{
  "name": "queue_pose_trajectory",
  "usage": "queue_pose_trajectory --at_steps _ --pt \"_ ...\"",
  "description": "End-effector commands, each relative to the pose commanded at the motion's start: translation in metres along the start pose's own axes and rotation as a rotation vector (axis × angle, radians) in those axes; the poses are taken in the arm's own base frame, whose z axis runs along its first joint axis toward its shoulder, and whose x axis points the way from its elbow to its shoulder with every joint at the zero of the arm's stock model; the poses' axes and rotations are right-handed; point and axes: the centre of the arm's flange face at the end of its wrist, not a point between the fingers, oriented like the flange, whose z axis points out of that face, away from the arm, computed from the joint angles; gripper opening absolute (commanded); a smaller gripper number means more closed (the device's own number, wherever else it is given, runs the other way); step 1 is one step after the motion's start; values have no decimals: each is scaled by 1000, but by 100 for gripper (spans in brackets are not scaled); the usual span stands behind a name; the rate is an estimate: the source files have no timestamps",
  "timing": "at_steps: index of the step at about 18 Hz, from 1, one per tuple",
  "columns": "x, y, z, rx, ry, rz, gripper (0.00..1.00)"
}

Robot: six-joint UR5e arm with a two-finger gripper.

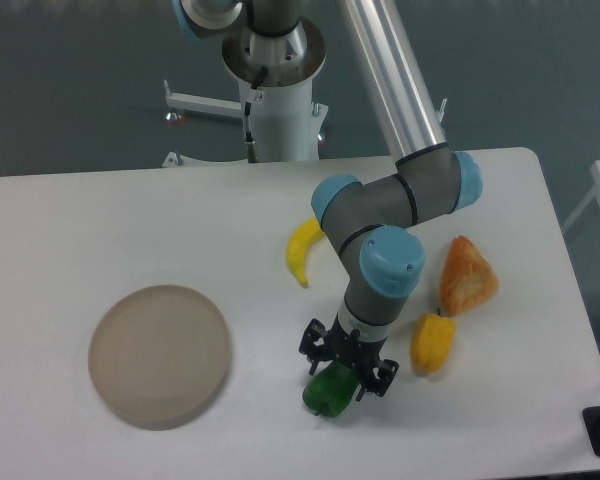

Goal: Pick up the green pepper from the table
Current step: 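Close the gripper around the green pepper's body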

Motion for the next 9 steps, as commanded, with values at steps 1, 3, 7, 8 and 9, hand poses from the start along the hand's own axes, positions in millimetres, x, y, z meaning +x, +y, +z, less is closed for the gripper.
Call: queue_pose_trajectory --at_steps 1,3,7,8,9 --pt "0 0 -1 1 -1 0 48" --pt "-1 0 -1 1 -2 0 47" --pt "-4 -3 -8 8 -13 4 45" --pt "-5 -3 -11 11 -17 5 45" --pt "-7 -2 -16 16 -24 9 45"
